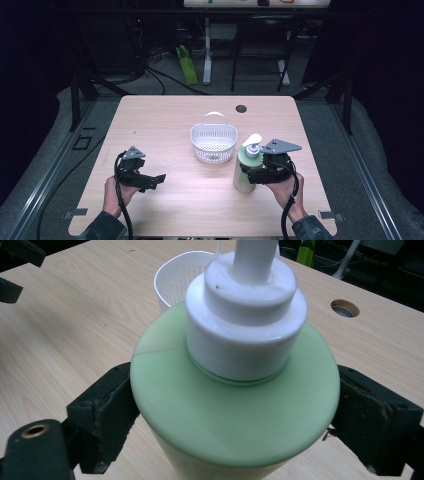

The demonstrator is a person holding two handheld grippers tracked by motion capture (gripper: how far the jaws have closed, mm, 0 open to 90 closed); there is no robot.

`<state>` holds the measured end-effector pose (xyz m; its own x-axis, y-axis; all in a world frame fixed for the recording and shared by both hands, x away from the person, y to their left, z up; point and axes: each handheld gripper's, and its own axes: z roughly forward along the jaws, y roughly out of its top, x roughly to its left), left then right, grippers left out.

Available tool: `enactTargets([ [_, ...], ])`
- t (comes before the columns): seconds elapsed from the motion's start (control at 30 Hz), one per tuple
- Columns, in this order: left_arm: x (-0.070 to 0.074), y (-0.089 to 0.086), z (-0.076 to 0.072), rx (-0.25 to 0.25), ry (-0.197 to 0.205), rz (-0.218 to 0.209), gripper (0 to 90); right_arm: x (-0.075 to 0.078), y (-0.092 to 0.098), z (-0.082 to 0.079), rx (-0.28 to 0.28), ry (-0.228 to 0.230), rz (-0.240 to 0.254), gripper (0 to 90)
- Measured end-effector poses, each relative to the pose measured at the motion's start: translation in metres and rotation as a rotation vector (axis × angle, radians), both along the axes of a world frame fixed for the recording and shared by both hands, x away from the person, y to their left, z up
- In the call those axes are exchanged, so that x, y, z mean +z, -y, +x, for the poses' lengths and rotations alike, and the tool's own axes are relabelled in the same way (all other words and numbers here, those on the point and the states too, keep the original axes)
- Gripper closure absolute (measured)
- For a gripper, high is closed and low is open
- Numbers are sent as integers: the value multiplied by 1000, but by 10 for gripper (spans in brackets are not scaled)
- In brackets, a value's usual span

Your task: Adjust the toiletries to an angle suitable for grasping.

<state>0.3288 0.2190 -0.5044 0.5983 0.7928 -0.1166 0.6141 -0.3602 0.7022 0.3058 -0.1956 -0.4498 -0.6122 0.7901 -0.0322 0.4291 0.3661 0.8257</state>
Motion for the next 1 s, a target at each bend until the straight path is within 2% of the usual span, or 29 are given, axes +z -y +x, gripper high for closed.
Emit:
enactTargets([
  [0.5, 0, 0, 0, 1, 0, 2, 0, 0, 16, 12, -25, 0, -5, 115],
  [0.77, 0, 0, 0, -6, -4, 3, 0, 1, 15, 11, -44, -13, -4, 78],
  [1.0, 0, -1, -1, 0, 0, 2, 0, 10, 13, 4, -59, 19, 11, 37],
])
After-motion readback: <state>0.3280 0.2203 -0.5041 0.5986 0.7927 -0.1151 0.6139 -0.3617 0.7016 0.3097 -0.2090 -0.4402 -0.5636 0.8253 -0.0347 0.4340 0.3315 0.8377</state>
